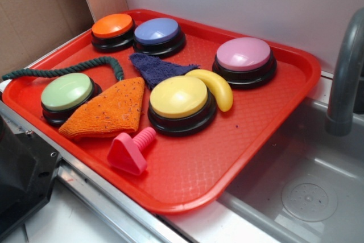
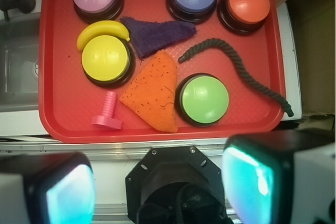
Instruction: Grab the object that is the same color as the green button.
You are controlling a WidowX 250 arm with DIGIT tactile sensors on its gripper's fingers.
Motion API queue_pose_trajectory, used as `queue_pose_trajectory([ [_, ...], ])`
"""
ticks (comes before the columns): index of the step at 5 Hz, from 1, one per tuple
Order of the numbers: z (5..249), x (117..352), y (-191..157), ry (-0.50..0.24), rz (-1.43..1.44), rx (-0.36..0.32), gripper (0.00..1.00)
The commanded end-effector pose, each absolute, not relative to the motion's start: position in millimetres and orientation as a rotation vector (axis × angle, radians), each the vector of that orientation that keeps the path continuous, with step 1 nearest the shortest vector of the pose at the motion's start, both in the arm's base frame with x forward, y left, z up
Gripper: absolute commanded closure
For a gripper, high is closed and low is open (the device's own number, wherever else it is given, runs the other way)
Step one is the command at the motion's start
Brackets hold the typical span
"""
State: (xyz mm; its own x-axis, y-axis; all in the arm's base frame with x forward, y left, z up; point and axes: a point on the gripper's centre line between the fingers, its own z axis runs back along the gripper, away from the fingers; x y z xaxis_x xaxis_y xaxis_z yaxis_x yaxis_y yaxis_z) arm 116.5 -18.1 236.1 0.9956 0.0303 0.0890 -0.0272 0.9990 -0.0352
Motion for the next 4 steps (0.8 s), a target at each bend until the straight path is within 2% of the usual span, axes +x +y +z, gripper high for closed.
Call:
queue_pose_trajectory([
  [1, 236.1, 116.5, -18.1, -0.09, 0.029, -0.034, 0.0],
  [2, 214.0, 133.6, -4.3, -0.105, 0.034, -0.013, 0.0],
  [3, 188.2, 149.7, 14.3, -0.069, 0.055, 0.007, 0.0],
  [4, 164.6, 163.3, 40.4, -0.094, 0.065, 0.023, 0.0],
])
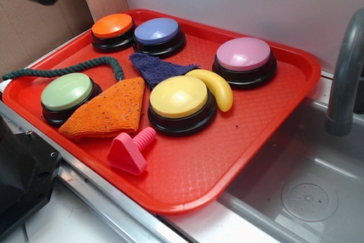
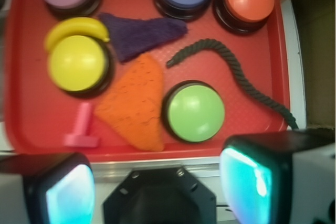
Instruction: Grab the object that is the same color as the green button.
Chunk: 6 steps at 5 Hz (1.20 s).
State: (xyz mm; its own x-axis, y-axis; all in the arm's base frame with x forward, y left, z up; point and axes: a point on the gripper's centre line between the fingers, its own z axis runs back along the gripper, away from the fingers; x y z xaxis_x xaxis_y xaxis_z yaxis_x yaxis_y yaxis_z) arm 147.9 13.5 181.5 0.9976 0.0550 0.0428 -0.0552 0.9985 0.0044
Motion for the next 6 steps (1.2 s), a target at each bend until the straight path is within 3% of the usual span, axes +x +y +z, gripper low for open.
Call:
queue_pose_trajectory([
  [1, 142.2, 174.9, 68.0, -0.08, 0.102, 0.05, 0.0],
  [4, 46.9, 224.4, 139.4, -0.127, 0.138, 0.007, 0.0],
  [6, 19.6, 231.0, 144.5, -0.115, 0.121, 0.029, 0.0],
])
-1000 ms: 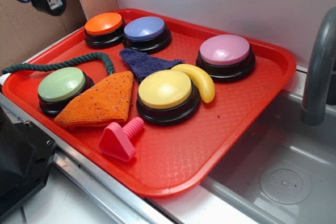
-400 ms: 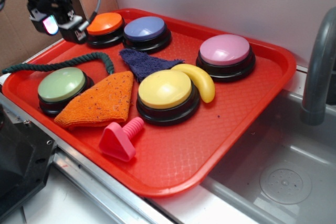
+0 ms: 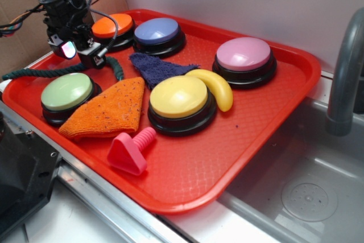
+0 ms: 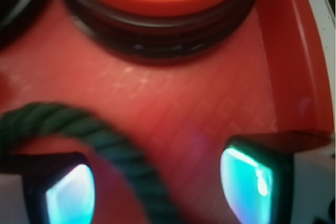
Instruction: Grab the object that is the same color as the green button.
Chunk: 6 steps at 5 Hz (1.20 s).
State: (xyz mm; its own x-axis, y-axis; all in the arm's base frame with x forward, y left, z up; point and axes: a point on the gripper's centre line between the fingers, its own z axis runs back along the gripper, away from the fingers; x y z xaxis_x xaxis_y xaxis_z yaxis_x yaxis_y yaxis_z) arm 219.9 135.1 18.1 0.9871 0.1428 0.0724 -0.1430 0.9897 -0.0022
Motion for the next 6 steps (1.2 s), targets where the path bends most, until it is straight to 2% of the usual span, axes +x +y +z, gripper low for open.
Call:
queue_pose_trajectory([
  [1, 16.7, 230.0, 139.9, -0.121, 0.098, 0.015, 0.0],
  [2, 18.6, 229.8, 133.3, -0.13, 0.074, 0.033, 1.0],
  [5, 18.5, 221.2, 131.3, -0.116, 0.102, 0.041, 1.0],
  [6, 28.6, 221.9, 126.0, -0.115, 0.134, 0.044, 1.0],
])
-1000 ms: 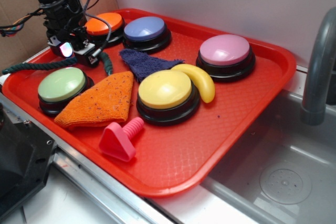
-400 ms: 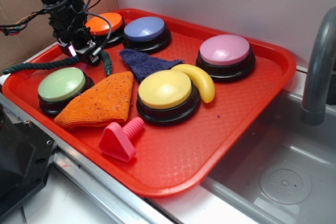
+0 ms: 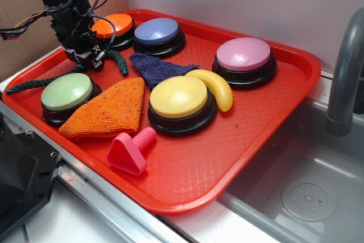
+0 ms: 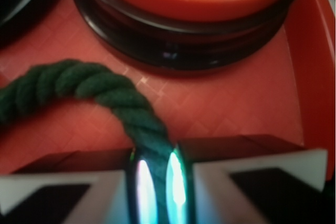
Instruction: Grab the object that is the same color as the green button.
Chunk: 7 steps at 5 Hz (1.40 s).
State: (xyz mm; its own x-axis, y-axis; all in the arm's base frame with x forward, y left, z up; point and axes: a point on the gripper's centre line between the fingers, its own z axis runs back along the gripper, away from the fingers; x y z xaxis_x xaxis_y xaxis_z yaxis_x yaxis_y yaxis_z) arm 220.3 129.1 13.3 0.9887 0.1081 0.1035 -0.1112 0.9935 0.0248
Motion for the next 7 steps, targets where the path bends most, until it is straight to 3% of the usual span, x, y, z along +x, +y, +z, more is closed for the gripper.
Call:
queue_pose_trajectory([
  [1, 56.2, 228.7, 113.9, -0.113, 0.155, 0.078, 1.0],
  [2, 100.5, 243.3, 85.4, -0.119, 0.16, 0.129, 1.0],
  [4, 173.9, 257.6, 27.0, -0.212, 0.005, 0.057, 1.0],
  [5, 196.3, 256.4, 1.2, -0.243, -0.028, 0.05, 1.0],
  [6, 197.6, 255.5, -9.7, -0.253, -0.053, 0.051, 1.0],
  [7, 191.1, 256.1, 6.8, -0.156, 0.015, 0.078, 1.0],
])
